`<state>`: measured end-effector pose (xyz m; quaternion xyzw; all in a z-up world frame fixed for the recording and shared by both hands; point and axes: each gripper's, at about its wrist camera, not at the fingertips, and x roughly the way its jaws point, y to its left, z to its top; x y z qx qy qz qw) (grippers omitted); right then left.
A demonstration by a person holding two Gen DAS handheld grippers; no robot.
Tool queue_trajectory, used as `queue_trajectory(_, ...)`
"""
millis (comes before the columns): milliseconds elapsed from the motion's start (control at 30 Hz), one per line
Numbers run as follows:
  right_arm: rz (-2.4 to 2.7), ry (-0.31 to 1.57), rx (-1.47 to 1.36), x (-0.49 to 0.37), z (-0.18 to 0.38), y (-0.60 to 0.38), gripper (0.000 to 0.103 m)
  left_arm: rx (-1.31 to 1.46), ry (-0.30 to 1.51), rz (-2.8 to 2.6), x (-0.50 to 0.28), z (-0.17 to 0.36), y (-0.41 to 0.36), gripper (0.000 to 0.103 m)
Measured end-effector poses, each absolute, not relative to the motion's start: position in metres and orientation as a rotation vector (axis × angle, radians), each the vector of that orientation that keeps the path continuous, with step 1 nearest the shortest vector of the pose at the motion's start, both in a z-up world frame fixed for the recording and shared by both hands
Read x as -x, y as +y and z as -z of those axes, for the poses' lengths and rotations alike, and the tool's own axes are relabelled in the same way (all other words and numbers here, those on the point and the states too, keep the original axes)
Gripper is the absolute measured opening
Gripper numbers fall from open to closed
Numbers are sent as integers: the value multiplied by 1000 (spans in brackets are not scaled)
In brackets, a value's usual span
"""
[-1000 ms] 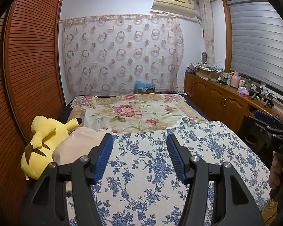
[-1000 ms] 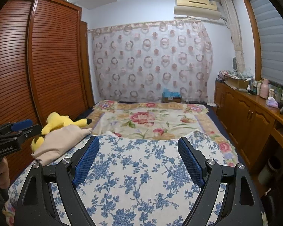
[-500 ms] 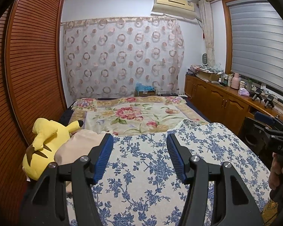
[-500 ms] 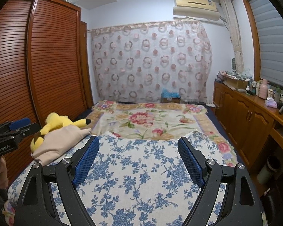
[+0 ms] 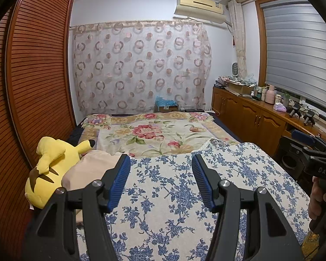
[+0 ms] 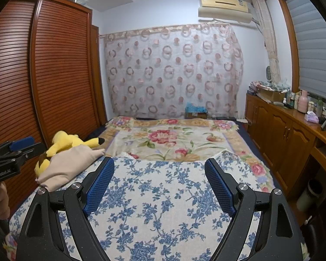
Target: Fold small clothes
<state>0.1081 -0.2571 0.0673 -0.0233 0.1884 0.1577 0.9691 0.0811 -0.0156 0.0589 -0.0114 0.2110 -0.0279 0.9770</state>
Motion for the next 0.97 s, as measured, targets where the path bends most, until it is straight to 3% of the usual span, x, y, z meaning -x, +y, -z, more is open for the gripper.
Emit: queue_trajectory(967, -319, 379, 43, -108, -67, -259, 87, 21, 424, 56, -80, -58, -16, 58)
